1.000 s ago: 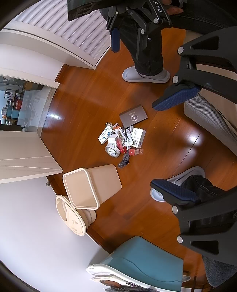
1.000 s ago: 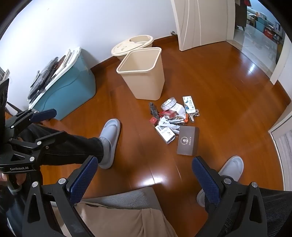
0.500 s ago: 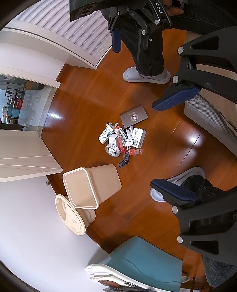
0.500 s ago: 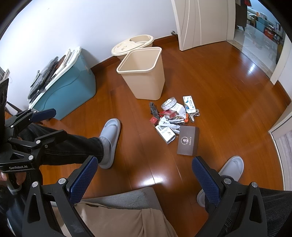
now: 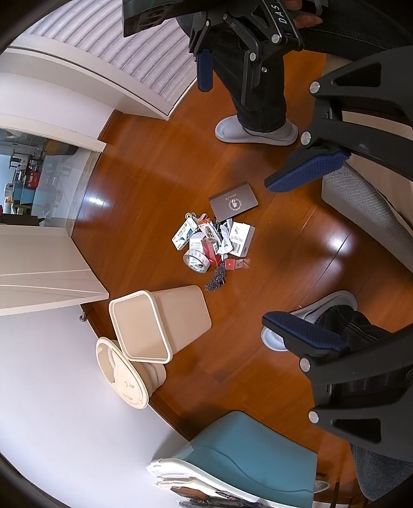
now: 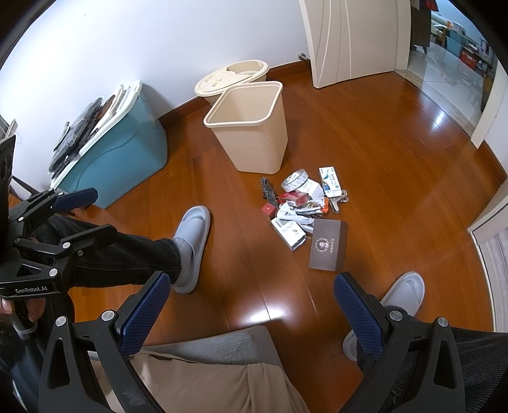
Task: Collect trash
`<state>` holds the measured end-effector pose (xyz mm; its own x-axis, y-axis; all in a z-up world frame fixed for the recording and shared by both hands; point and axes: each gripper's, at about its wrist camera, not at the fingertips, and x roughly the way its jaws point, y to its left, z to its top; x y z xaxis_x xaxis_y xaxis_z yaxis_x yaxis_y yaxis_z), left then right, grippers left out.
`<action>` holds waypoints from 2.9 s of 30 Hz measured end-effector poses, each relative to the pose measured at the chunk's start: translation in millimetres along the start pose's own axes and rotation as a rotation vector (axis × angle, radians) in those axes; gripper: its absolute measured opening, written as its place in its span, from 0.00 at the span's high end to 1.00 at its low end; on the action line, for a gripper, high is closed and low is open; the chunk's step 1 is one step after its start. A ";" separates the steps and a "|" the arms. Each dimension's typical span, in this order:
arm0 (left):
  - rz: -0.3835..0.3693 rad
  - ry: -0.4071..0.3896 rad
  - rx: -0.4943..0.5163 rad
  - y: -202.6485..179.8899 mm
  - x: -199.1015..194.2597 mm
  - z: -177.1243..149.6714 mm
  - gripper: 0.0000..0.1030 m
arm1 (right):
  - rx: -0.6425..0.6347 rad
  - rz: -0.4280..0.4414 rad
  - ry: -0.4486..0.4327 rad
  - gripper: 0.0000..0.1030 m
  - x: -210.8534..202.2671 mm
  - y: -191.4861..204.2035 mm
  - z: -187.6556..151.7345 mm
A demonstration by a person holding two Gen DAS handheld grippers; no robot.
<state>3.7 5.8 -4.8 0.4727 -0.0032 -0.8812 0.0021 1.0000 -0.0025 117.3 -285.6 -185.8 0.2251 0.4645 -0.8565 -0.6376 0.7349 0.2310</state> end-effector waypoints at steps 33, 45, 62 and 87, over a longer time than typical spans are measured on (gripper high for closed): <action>0.003 0.001 -0.007 2.9 0.4 -2.3 0.25 | -0.005 0.001 0.007 0.00 2.3 1.2 -0.2; 0.001 0.000 -0.010 4.0 0.5 -2.8 0.25 | -0.006 0.002 0.008 0.00 3.1 0.1 0.5; 0.072 0.118 -0.241 40.2 54.6 50.3 0.25 | -0.069 -0.056 0.134 0.00 -3.5 -14.7 62.5; 0.189 0.474 -0.652 61.0 379.8 4.0 0.25 | 0.017 -0.053 0.534 0.00 356.4 -246.3 71.1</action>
<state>186.9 65.6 -337.8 -0.0080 0.0198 -0.9998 -0.6209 0.7837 0.0205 407.0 -266.0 -515.1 -0.1522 0.1133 -0.9818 -0.6224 0.7607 0.1843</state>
